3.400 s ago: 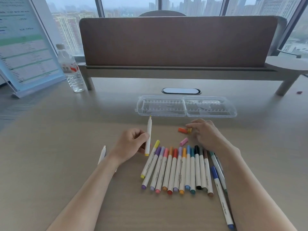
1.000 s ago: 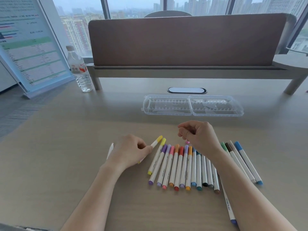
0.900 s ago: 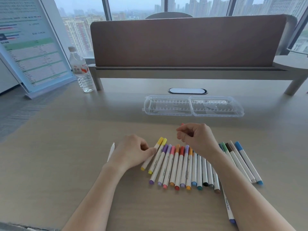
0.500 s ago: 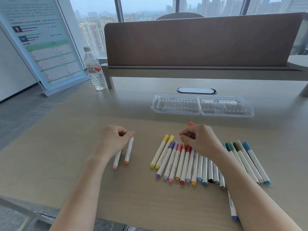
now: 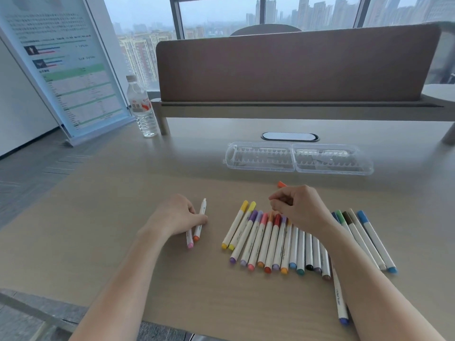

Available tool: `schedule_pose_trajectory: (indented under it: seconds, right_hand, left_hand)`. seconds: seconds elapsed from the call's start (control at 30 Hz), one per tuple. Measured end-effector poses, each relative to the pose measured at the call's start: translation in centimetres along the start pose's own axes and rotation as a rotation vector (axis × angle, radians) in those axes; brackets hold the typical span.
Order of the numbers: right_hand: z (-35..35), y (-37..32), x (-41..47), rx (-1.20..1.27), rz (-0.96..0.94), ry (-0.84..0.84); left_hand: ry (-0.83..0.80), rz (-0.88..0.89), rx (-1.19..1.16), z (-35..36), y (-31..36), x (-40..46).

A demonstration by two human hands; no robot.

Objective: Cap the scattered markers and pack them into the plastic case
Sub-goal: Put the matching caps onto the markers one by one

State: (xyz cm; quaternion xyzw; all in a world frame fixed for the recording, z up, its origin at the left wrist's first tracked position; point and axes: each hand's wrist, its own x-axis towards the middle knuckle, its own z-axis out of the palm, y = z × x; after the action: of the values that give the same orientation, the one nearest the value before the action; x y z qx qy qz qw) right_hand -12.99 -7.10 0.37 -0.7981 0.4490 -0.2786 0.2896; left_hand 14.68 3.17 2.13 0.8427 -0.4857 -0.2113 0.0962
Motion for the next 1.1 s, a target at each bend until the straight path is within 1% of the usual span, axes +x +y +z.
schedule_pose_trajectory:
  seconds: [0.13,0.2,0.23,0.3,0.37,0.43,0.53,0.7,0.8,0.87,0.93,1.0,1.03,1.1]
  right_hand:
    - [-0.8,0.6,0.1,0.073,0.055,0.062]
    - [-1.2,1.0,0.2,0.112,0.09,0.114]
    - [-1.3,1.2,0.3,0.116,0.112,0.146]
    - [-1.8,1.5,0.4,0.133,0.161,0.193]
    - [-2.2,1.7,0.4,0.159,0.195,0.219]
    - [-2.4,2.1,0.4,0.17,0.221,0.231]
    - [-2.6,2.6,0.5,0.161,0.253,0.252]
    - [-2.7,3.2,1.0,0.093,0.269,0.265]
    - [-2.6,3.4,1.3,0.029,0.264,0.271]
    - [-2.6,3.5,1.8,-0.025,0.217,0.217]
    - [-2.4,3.5,2.5,-0.1,0.156,0.059]
    - [-1.8,3.8,3.0,-0.224,0.114,-0.091]
    - [-1.5,3.8,3.1,-0.29,0.11,-0.125]
    - [-1.2,3.7,3.2,-0.354,0.116,-0.111]
  left_hand:
    - [0.024,0.055,0.05,0.2,1.8,0.5]
    - [0.072,0.109,-0.004,0.3,2.9,0.7]
    - [0.093,0.147,-0.066,0.4,3.5,0.9]
    - [0.079,0.243,-0.236,0.5,4.9,1.1]
    - [0.007,0.345,-0.419,1.0,6.5,1.2]
    - [-0.08,0.408,-0.609,1.9,7.5,1.5]
    - [-0.172,0.407,-0.805,3.1,8.0,1.6]
    - [-0.239,0.354,-1.053,3.7,7.7,1.4]
    - [-0.281,0.329,-1.138,3.8,7.7,1.1]
    - [-0.296,0.315,-1.161,3.7,7.7,1.1]
    - [-0.291,0.299,-1.176,3.6,7.7,1.1]
    - [-0.286,0.289,-1.175,3.6,7.7,1.0]
    - [-0.284,0.29,-1.17,3.7,7.6,1.0]
    - [-0.28,0.29,-1.161,3.7,7.5,0.9]
